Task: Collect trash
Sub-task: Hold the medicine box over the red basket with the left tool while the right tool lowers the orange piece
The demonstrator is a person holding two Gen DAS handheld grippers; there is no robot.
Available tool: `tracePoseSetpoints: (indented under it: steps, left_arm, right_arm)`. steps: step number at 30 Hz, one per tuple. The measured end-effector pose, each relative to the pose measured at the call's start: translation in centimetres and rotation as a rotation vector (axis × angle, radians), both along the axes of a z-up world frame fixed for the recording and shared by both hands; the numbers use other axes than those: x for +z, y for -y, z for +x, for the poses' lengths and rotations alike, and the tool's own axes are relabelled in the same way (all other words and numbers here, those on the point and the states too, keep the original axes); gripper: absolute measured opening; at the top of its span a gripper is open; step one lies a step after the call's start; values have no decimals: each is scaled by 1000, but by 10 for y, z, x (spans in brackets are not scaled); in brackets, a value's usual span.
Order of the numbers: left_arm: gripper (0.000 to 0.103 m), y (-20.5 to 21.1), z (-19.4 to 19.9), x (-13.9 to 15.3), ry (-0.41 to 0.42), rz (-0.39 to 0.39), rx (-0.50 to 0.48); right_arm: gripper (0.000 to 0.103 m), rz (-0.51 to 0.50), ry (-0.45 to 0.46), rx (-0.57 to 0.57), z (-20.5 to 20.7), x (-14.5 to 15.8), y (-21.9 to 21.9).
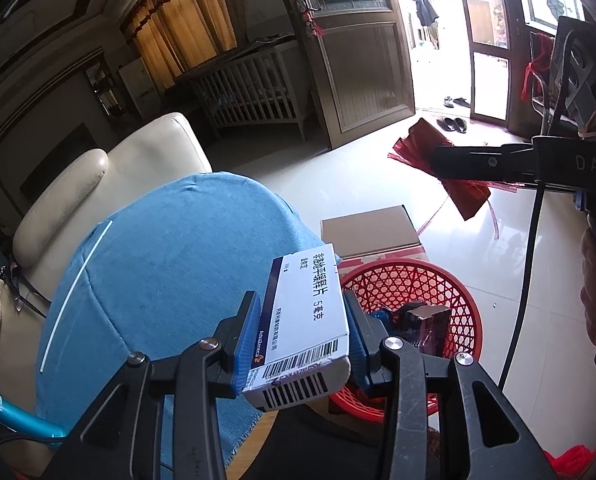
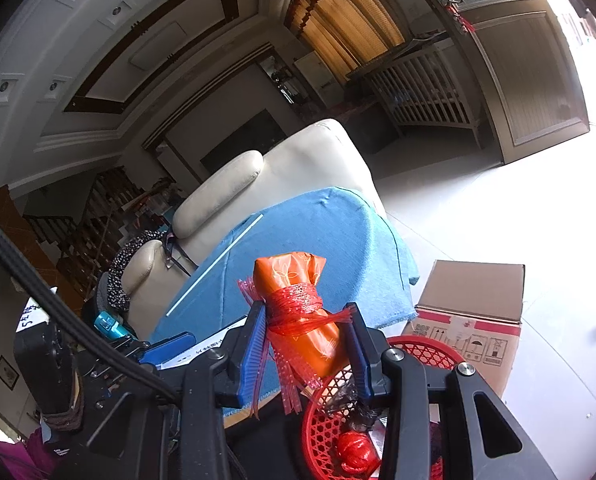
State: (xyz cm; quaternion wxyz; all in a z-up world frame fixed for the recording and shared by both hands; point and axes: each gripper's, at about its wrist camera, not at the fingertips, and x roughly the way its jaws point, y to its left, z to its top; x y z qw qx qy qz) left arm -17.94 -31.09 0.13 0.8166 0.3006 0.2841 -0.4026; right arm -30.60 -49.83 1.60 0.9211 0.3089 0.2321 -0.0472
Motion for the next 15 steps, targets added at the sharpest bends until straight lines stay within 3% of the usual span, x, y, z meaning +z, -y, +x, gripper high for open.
tracePoseSetpoints:
  steps: [15]
  left_arm:
    - [43, 2, 1, -11, -49, 20, -8]
  right_arm:
    - [41, -2, -76, 0, 7, -12, 1]
